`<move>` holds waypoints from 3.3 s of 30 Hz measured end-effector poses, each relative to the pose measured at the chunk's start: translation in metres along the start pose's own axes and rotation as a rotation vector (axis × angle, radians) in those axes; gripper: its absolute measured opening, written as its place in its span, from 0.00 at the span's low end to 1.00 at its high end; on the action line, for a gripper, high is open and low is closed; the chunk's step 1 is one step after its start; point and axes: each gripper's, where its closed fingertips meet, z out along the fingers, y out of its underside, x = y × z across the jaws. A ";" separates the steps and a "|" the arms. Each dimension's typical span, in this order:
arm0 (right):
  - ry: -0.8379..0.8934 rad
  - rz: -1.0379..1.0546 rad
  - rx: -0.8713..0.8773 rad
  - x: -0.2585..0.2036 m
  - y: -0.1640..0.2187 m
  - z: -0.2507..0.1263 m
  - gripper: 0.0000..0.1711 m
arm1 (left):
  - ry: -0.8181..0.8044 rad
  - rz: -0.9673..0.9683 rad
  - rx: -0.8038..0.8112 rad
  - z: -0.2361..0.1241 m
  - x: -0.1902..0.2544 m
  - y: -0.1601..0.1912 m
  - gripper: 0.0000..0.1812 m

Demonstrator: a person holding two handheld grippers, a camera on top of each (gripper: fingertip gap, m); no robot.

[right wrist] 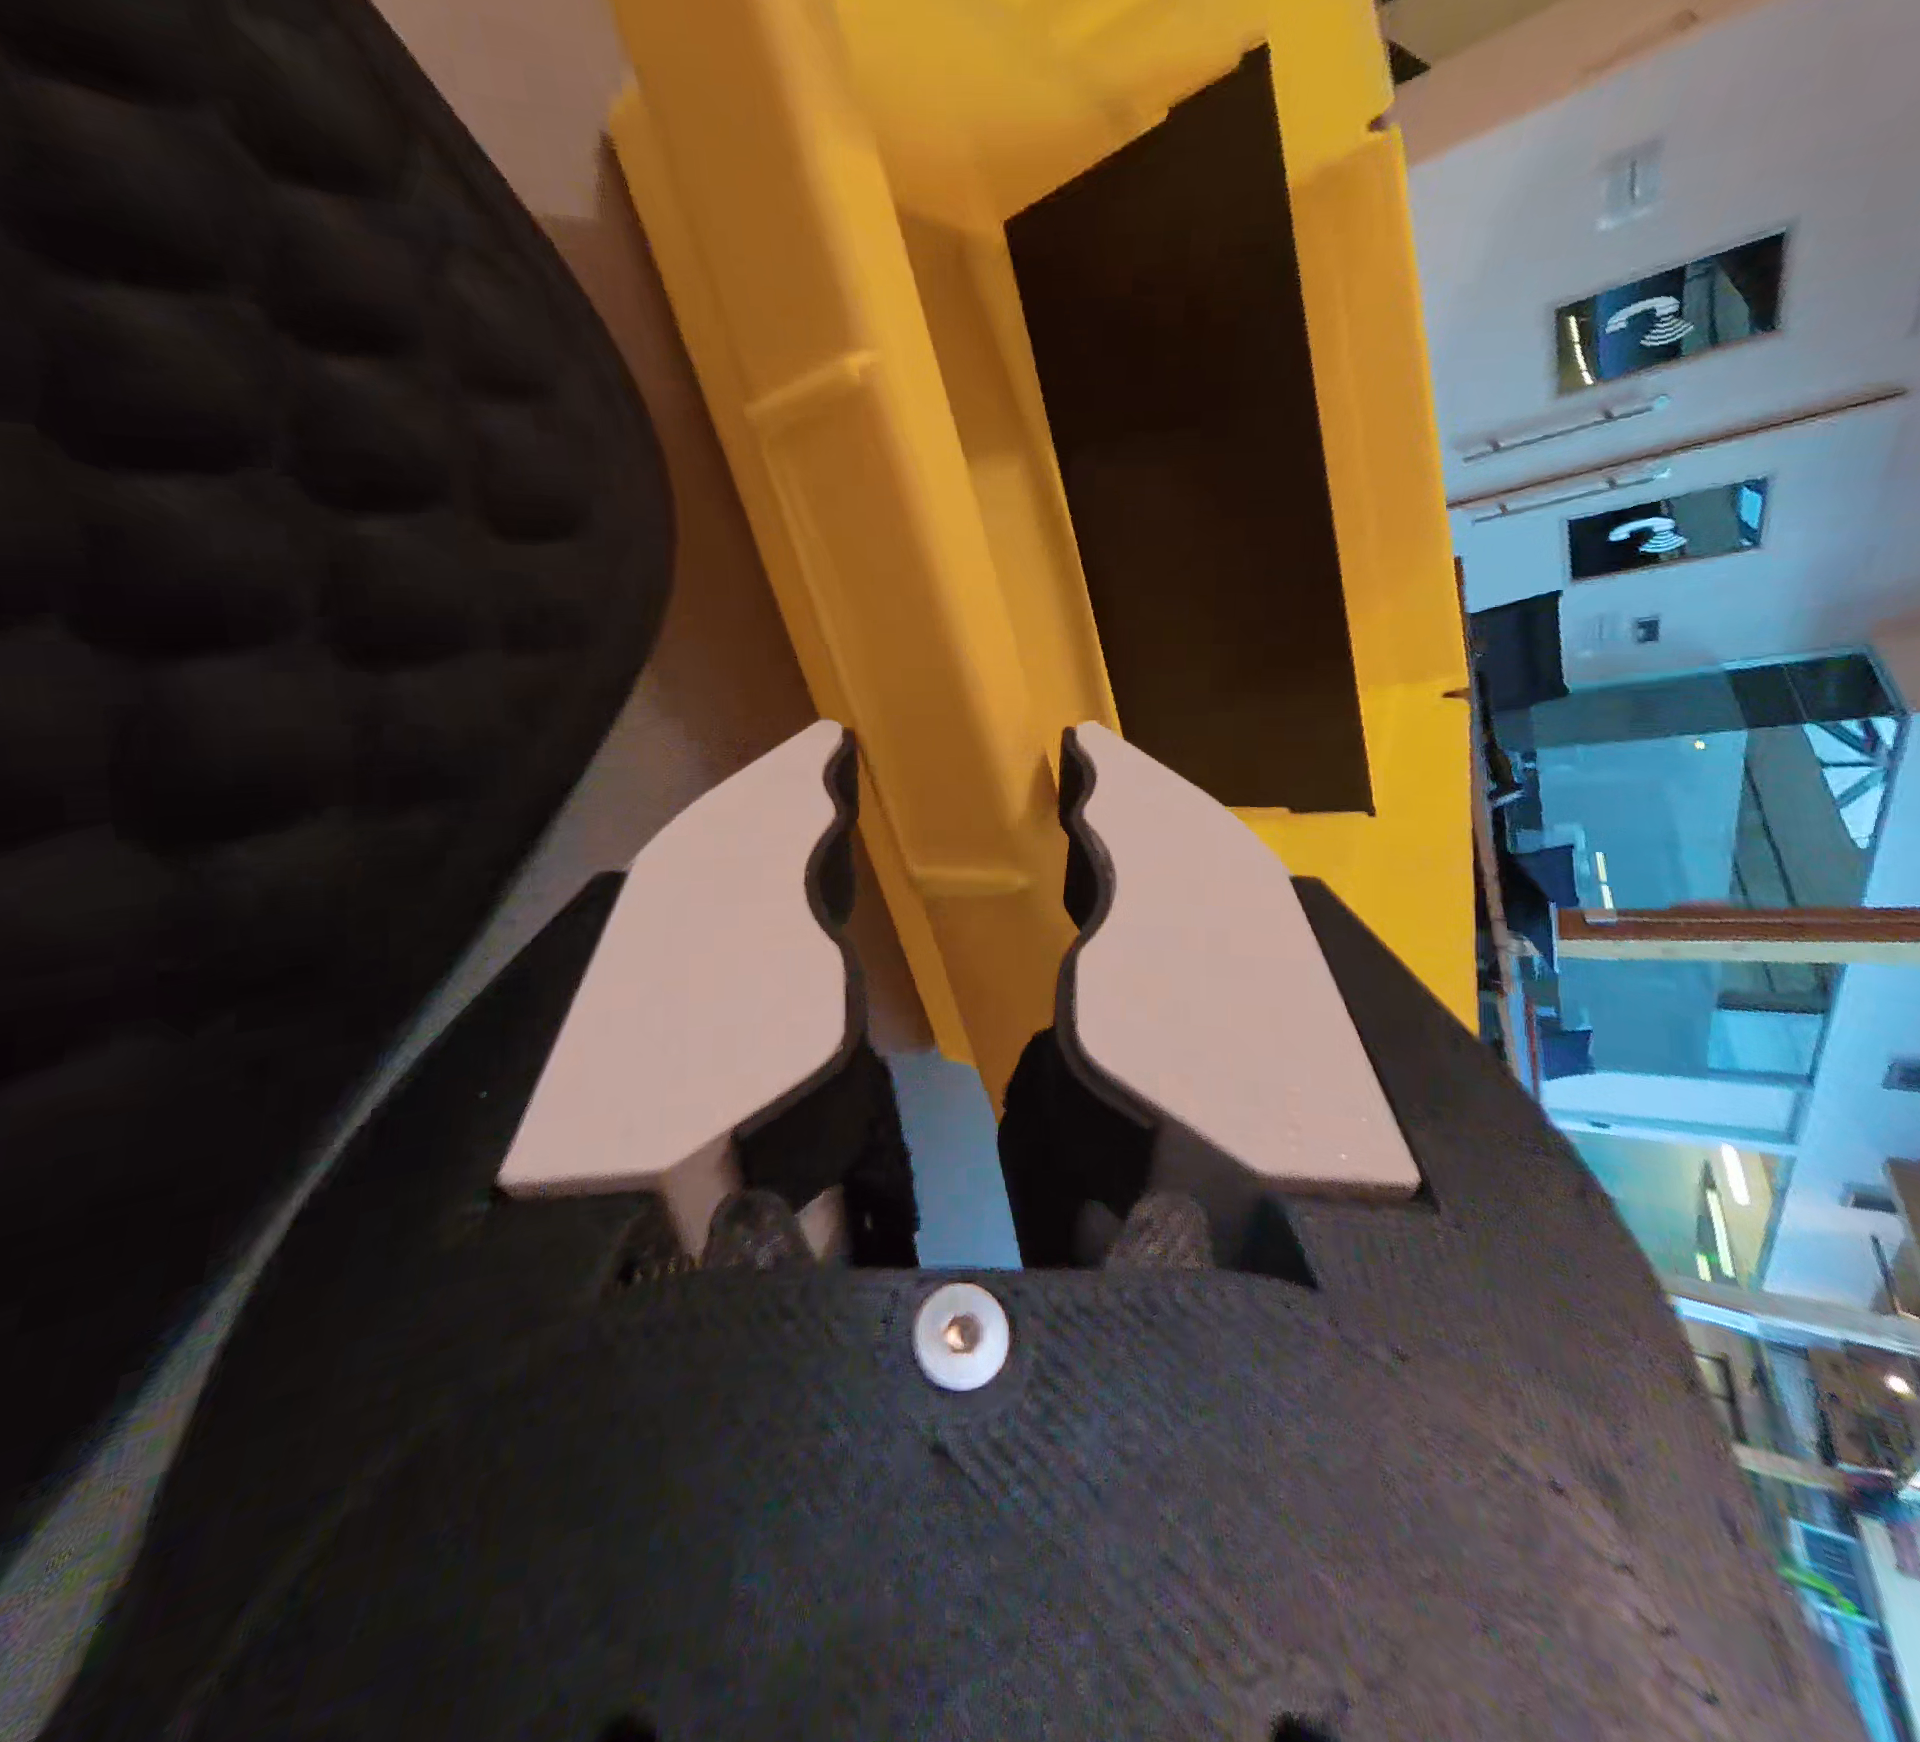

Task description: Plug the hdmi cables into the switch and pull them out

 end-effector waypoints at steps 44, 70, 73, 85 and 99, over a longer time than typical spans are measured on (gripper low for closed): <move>-0.237 -0.023 -0.098 0.017 0.136 -0.090 0.22 | -0.060 -0.302 0.116 -0.181 -0.043 0.296 0.24; 0.138 0.158 0.461 0.090 0.058 -0.137 0.39 | -0.118 -0.970 -0.162 -0.131 -0.116 0.230 0.36; 0.133 0.131 0.425 0.087 0.059 -0.134 0.38 | -0.106 -1.027 -0.339 -0.113 -0.108 0.258 0.37; 0.077 0.060 0.350 0.073 0.055 -0.117 0.37 | -0.029 -1.019 -0.500 -0.068 -0.092 0.278 0.28; 0.059 0.021 0.285 0.068 0.061 -0.109 0.34 | -0.256 -1.012 -0.072 -0.116 -0.131 0.249 0.12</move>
